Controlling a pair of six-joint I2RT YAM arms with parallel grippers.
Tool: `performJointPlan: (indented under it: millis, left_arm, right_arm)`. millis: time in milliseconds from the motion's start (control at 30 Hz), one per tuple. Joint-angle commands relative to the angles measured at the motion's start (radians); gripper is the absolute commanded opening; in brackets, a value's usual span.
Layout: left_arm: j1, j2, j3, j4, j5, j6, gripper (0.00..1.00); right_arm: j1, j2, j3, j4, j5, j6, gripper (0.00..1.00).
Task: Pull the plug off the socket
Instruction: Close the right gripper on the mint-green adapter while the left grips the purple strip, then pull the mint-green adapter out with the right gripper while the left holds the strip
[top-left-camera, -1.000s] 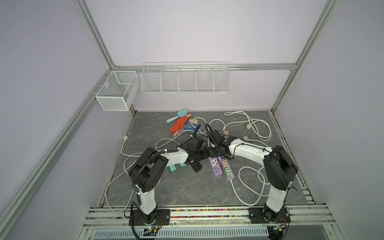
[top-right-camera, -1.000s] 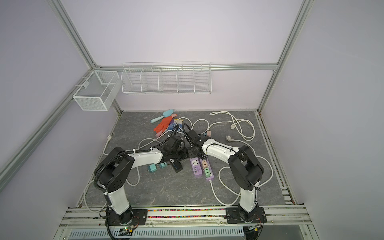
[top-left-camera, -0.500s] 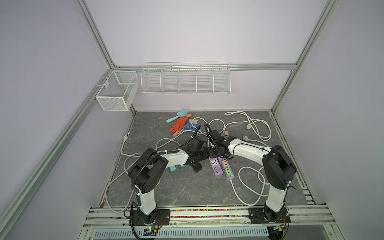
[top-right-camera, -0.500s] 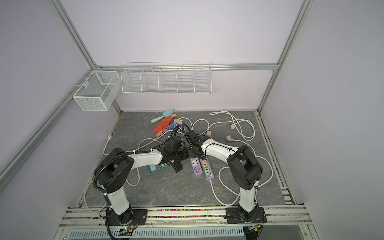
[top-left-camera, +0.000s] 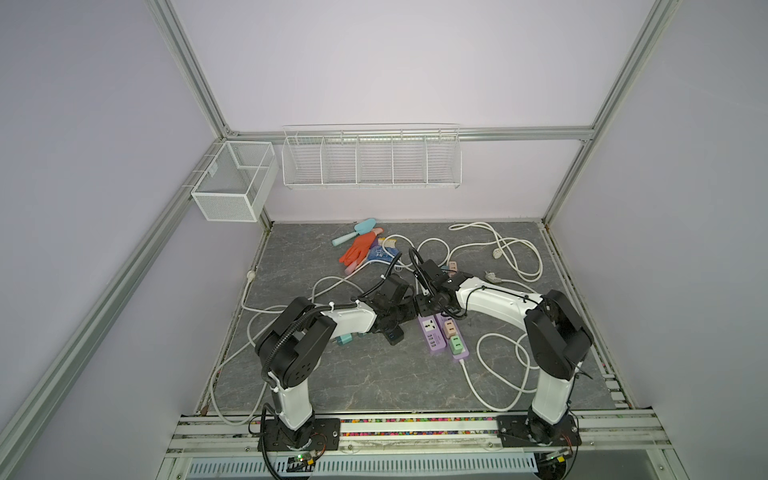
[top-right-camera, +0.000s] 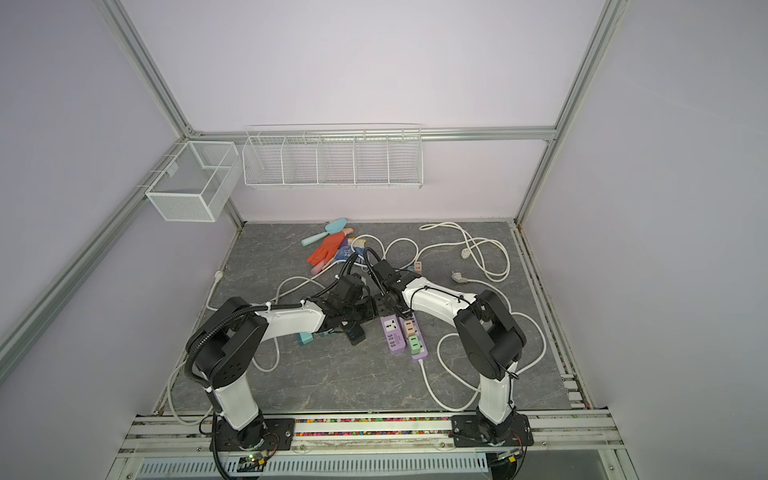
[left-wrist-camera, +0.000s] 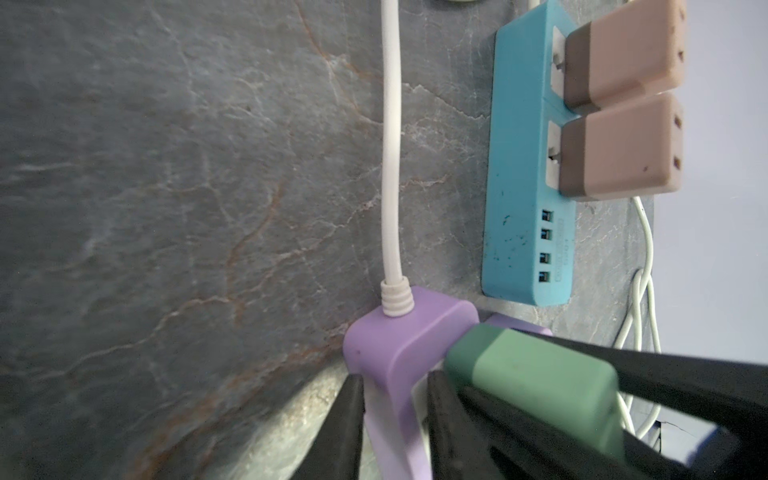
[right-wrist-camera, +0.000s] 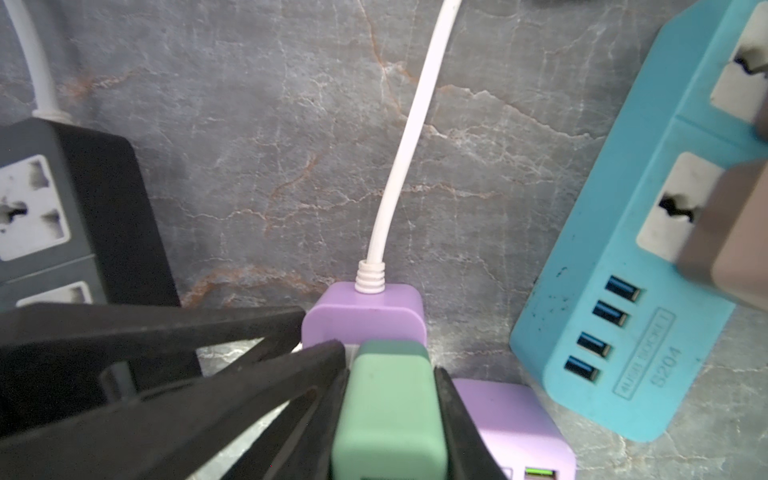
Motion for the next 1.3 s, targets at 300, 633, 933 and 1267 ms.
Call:
performJointPlan:
  millis: [300,633,933,1267]
  left_arm:
    - [-0.005,0.038,-0.053,-0.222,-0.079,0.014,0.27]
    - [-0.005,0.033,-0.049,-0.215,-0.073,0.017,0.27]
    - [-0.005,0.022,-0.063,-0.22,-0.069,0.017,0.27]
    - [-0.005,0.003,-0.04,-0.218,-0.052,0.019,0.27]
  right_arm:
    - [0.005,-0.042,0.005,-0.024,0.025,0.003,0.21]
    - [0.027,-0.042,0.028,-0.038,0.008,0.019,0.2]
    - [-0.001,-0.1,0.008,-0.052,0.094,0.004,0.19]
    - [-0.016,-0.155,-0.027,-0.03,0.082,0.012,0.17]
